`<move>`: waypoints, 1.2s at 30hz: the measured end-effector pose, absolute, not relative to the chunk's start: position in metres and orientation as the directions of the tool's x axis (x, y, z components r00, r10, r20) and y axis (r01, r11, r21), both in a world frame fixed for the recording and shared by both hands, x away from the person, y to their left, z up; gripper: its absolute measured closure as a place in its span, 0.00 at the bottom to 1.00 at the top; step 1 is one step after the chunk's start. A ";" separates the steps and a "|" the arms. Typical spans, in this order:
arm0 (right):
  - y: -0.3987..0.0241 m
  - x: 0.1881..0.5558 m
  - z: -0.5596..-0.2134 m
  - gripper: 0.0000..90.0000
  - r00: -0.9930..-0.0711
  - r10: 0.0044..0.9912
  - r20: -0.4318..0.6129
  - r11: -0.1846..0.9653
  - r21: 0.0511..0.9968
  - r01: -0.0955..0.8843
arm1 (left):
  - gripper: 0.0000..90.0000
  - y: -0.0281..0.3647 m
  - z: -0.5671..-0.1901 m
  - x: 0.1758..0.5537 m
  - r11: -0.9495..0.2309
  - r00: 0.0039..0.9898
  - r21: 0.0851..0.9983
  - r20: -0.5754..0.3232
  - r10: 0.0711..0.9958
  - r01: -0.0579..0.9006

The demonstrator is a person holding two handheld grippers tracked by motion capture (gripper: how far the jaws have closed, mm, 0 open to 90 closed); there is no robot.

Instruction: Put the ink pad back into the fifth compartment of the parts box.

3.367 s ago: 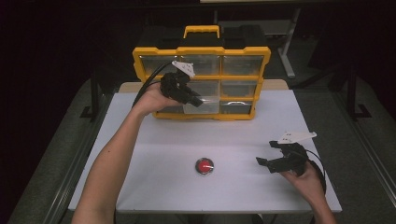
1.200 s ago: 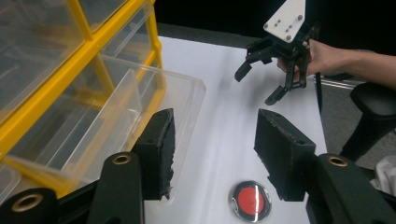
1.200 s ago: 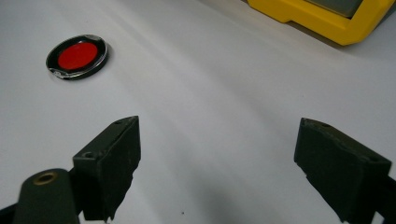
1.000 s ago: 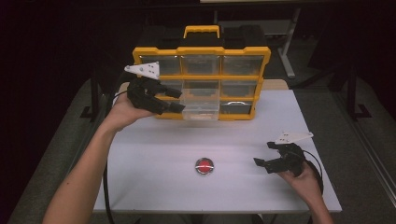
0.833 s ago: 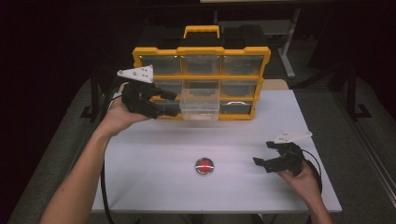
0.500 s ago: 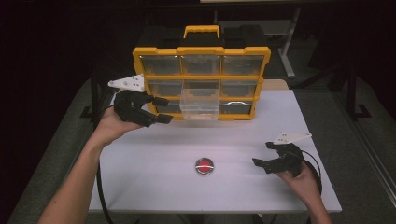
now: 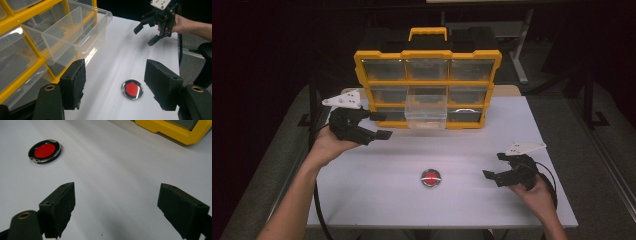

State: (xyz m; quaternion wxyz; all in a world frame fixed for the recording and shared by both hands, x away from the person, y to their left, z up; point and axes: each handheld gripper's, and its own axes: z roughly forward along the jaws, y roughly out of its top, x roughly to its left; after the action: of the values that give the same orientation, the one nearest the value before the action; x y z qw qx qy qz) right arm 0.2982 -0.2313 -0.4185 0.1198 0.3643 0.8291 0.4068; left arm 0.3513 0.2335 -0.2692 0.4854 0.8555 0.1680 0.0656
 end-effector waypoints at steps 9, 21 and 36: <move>-0.233 0.295 -0.419 0.15 -0.707 0.700 0.101 0.404 0.760 0.509 | 0.35 0.237 -0.283 0.343 -0.456 0.927 0.856 -0.064 0.371 0.242; -0.230 0.294 -0.419 0.15 -0.712 0.694 0.106 0.403 0.762 0.506 | 0.32 0.250 -0.299 0.328 -0.440 0.904 0.862 -0.048 0.424 0.252; -0.226 0.295 -0.419 0.15 -0.728 0.678 0.106 0.417 0.759 0.499 | 0.30 0.261 -0.324 0.310 -0.440 0.883 0.854 -0.045 0.467 0.276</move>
State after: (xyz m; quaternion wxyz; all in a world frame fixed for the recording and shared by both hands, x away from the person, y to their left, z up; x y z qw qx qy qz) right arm 0.2945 -0.2259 -0.4190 0.1091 0.3525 0.8348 0.4087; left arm 0.3100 0.2612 -0.3243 0.4808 0.8429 0.2204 0.0990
